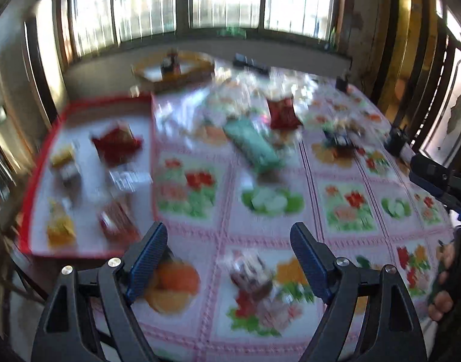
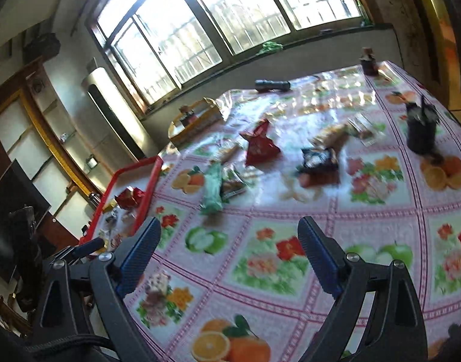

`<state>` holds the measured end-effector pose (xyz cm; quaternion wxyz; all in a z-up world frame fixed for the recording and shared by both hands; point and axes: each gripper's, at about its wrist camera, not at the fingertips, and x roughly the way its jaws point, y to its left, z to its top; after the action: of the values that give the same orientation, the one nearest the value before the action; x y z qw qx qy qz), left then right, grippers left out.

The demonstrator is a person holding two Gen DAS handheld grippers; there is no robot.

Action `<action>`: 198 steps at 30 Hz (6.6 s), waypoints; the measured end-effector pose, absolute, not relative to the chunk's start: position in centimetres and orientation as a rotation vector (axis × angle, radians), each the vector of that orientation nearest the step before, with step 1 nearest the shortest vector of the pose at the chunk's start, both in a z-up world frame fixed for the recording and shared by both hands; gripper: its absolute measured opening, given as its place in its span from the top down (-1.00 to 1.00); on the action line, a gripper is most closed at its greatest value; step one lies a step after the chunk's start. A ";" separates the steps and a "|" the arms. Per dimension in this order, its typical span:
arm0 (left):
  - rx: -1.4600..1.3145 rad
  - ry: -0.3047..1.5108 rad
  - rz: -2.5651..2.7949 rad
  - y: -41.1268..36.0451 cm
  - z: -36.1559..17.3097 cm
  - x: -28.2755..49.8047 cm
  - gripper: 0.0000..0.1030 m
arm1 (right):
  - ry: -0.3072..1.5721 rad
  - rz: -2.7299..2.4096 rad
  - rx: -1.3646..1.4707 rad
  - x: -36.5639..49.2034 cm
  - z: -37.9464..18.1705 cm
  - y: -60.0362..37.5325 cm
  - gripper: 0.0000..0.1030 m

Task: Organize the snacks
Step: 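Grasp a nougat packet with the left tool while the right tool grasps the blue Abbracci bag, then carry the nougat packet and Abbracci bag into the tray and open both tools, then grasp the green bar packet with the left tool while the right tool grasps a peanut-candy packet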

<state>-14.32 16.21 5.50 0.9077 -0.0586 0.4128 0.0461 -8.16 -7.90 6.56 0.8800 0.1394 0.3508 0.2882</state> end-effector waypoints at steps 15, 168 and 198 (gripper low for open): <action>-0.185 1.153 0.181 15.4 -0.4 -13.0 -0.63 | 0.715 0.550 0.080 -4.2 6.1 -4.2 -0.77; -0.344 0.810 0.391 30.5 8.6 -6.8 -0.49 | 0.911 0.670 0.250 1.9 3.7 5.8 -0.38; -0.292 1.045 0.145 19.8 4.2 -1.5 -0.50 | 0.905 0.350 0.384 7.2 1.4 -9.2 -0.45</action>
<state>-1.47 19.78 4.16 0.8538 -0.1387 0.4970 0.0689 7.22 -9.21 1.44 0.8669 0.1836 0.4323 0.1672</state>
